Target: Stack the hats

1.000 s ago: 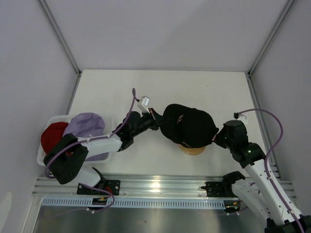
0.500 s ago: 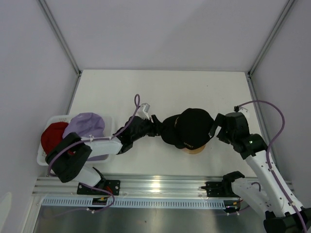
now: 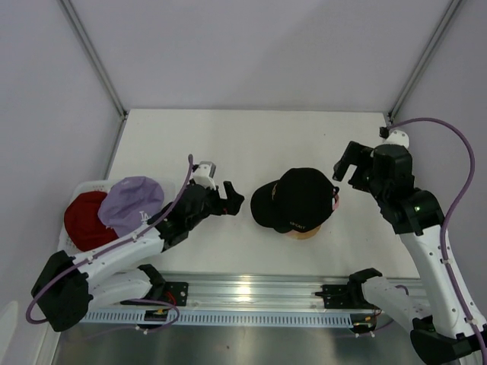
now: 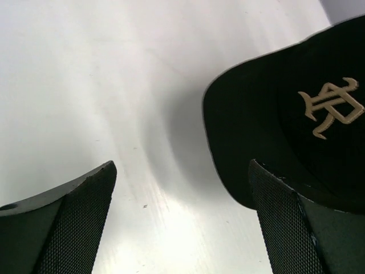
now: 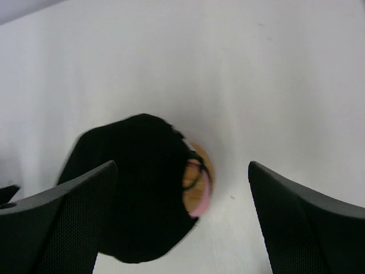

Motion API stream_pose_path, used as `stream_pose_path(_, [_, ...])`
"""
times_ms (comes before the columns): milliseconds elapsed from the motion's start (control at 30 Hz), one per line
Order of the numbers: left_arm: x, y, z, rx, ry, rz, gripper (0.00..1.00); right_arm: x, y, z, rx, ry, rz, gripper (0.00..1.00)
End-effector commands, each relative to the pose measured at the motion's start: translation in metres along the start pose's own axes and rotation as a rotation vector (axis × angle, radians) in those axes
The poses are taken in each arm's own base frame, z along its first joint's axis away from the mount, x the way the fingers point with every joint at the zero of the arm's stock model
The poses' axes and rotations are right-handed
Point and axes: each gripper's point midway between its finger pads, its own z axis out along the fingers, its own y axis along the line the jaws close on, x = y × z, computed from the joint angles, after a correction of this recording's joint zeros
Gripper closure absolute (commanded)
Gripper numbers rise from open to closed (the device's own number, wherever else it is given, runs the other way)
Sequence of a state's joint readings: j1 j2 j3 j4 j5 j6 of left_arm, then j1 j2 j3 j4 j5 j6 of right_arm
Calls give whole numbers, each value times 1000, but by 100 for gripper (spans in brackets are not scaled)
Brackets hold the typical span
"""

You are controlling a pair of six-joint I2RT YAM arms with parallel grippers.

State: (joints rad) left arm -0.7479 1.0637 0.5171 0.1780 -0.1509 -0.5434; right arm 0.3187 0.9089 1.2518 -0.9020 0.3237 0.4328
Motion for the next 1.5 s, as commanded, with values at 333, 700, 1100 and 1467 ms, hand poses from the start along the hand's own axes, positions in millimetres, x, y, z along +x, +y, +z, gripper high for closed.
stream_pose_path(333, [-99,75,-99,-468,-156,4,0,-11,147,32,-453,0,-353,1])
stream_pose_path(700, [-110,132,-181,-773,-315,-133,0,35,171,55,-251,4,-654,0])
stream_pose_path(1100, [-129,148,-238,-929,-368,-77,1,75,126,77,-147,-22,-575,1])
stream_pose_path(1467, [-111,166,-221,-943,-307,-154,1,106,76,114,14,129,-558,0])
